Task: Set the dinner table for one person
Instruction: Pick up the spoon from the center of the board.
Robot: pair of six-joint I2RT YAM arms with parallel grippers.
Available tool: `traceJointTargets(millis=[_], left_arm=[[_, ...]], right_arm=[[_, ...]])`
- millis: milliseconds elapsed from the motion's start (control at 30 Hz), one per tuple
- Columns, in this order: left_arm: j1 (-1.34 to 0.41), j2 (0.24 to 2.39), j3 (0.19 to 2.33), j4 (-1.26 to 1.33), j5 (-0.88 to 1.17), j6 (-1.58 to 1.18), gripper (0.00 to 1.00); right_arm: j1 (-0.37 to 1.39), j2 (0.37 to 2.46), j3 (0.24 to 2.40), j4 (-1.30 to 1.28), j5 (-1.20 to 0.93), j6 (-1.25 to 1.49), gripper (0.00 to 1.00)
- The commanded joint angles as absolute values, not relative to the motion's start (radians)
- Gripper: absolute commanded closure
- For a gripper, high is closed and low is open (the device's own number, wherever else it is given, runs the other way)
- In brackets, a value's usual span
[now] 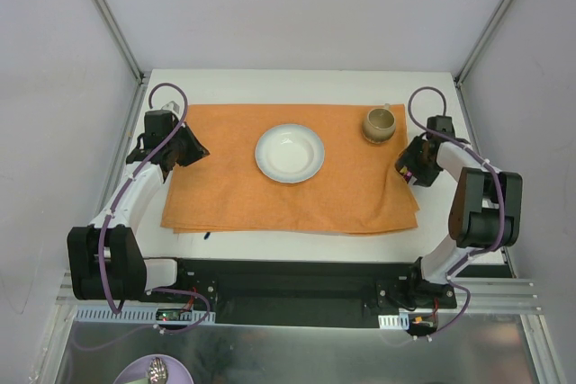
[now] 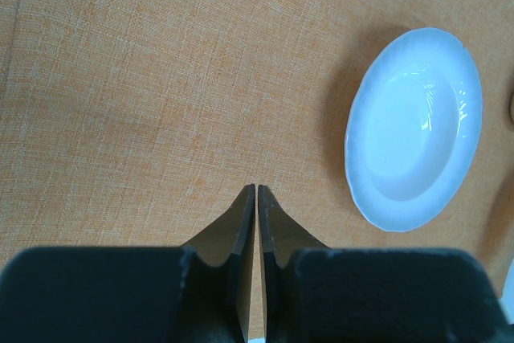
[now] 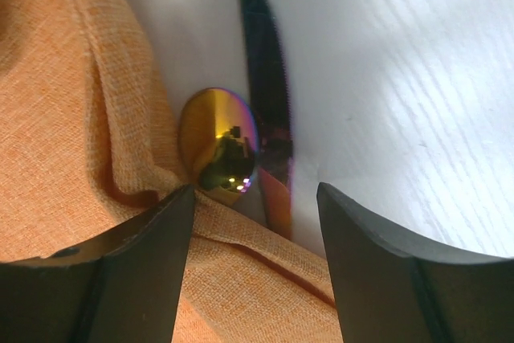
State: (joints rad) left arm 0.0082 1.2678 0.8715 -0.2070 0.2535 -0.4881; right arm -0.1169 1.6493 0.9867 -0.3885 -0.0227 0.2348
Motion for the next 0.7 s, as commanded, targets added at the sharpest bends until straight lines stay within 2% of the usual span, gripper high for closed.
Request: traceJointTargets(millis=[0,267,667], left_arm=[[0.011,1.272,0.871,-0.198,0.247,-0.5,0.96],[0.012,1.264,0.868,-0.198,0.235,-0.497,0.96],[0.011,1.269,0.868,-0.198,0.236,-0.497,0.96]], right_arm=[[-0.04,1.681,1.065,-0.442,0.072,0.201,0.35],[0.05,1.741,1.137,-0.511,0.196,0.19,0.42],[0.064,1.776,1.166,-0.597,0.293,0.183,0.43]])
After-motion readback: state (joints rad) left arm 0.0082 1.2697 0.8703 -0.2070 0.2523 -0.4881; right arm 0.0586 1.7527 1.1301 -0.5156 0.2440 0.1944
